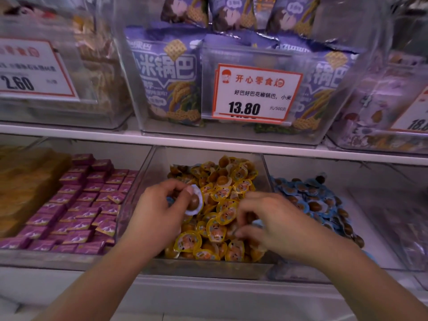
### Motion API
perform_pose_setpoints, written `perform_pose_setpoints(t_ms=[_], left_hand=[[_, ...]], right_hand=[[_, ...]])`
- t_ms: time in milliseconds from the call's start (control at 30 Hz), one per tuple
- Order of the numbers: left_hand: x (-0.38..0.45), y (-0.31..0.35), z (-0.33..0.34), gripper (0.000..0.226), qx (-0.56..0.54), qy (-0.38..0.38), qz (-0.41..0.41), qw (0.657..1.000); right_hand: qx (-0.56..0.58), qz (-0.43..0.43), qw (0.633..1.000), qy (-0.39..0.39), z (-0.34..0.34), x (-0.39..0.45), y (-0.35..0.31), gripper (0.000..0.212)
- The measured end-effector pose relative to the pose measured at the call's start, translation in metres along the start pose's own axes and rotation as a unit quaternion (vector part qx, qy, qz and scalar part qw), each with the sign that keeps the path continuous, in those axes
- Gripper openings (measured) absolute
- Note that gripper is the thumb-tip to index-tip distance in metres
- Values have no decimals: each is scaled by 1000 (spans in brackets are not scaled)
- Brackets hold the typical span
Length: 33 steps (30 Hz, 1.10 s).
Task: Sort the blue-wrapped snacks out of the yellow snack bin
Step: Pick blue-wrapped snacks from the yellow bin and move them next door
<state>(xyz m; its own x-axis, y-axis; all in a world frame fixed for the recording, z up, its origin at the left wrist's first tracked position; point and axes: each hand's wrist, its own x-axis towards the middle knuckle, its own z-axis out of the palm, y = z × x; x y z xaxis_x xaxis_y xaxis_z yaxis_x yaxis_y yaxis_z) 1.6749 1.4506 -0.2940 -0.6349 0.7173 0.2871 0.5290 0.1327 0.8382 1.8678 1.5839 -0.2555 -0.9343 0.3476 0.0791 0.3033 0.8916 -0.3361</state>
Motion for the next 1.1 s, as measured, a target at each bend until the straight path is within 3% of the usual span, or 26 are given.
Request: perform_pose_setpoints(t_ms=[100,167,233,333,400,500,600,733,767,900,1000,1100], left_hand=[[-2,13,10,21,-120,5,-81,989],[-6,21,20,19,-189,1,-151,970],[-11,29,30,22,-319,-17,-251,914],[-14,43,40,33,-492,-101,-348,792],[-14,49,44,44,-518,-140,-363,762],[-11,48,46,49,-515,-143,-353,768],[-9,45,41,54,-509,-155,-339,776],[-12,45,43,43,-443,-90,-302,839],[-12,47,44,37,-427,-56,-275,860],[-14,52,46,34,-311,93,-96,941],[-21,52,51,20,-201,121,32,972],[-31,51,57,26,-185,84,77,976]], right_hand=[[139,39,982,126,1,3,-2,22],[227,78,950,198,6,5,-7,20],[318,94,905,265,13,10,-13,17],[409,104,847,323,27,22,-25,16],[402,121,844,334,40,30,-27,17],[332,123,870,343,46,35,-23,18],[211,57,901,375,46,35,-17,24],[232,53,912,335,57,32,-26,25],[291,81,898,320,58,31,-33,24],[549,174,773,265,55,29,-59,12],[607,144,751,218,45,27,-74,16],[629,140,725,244,39,23,-77,17]])
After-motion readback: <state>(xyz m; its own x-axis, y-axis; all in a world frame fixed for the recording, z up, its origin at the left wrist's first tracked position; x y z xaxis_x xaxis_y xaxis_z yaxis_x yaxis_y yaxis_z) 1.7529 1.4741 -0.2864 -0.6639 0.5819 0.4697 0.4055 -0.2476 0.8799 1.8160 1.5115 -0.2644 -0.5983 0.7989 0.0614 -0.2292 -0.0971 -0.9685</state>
